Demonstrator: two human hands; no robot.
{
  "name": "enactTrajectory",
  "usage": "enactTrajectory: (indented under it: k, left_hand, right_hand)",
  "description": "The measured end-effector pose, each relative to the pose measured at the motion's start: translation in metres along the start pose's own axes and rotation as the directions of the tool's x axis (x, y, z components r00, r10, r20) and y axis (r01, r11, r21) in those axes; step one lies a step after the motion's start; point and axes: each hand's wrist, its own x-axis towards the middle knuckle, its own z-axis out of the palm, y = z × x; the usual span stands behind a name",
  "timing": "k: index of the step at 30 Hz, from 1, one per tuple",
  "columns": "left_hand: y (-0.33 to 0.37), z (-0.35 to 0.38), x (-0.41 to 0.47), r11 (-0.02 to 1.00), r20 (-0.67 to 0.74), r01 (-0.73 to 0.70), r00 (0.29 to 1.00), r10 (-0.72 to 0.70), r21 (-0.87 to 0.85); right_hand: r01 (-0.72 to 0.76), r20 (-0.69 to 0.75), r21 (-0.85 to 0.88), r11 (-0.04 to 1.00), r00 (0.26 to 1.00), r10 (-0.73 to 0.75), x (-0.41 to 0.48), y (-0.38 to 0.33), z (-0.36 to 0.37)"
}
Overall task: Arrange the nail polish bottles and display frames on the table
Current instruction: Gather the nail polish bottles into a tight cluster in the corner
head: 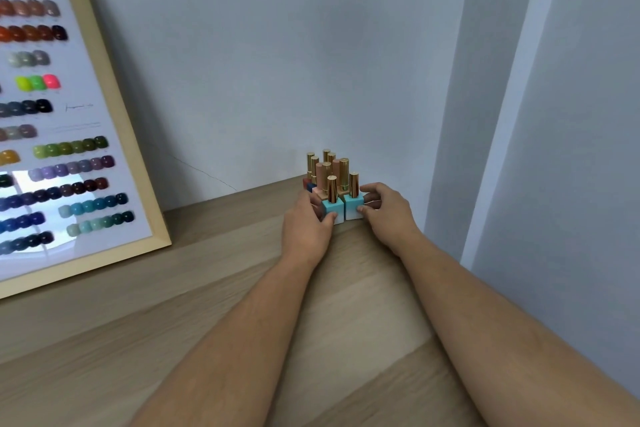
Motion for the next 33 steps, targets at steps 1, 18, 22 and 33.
enactTrajectory:
  k: [1,18,22,33]
  left_hand:
    - [0.000,0.001,0.000,1.000,-0.004,0.001,1.000,-0.001,0.004]
    - [0.001,0.012,0.007,0.999,-0.053,-0.002,0.999,0.004,0.048]
    - [-0.001,0.012,0.008,0.999,-0.048,-0.003,0.999,0.006,0.054]
    - [0.001,0.009,0.004,1.000,-0.048,-0.004,0.999,0.006,0.025]
  right_hand:
    - [0.001,-0.003,0.001,1.000,1.000,-0.001,0.001,0.000,0.001]
    - [0.013,0.020,-0.012,1.000,1.000,-0.013,0.010,0.006,0.005]
    - [0.020,0.012,-0.005,1.000,1.000,-0.019,0.011,0.007,0.006]
    - [0.001,-0.018,0.013,1.000,1.000,-0.001,0.005,0.006,0.006]
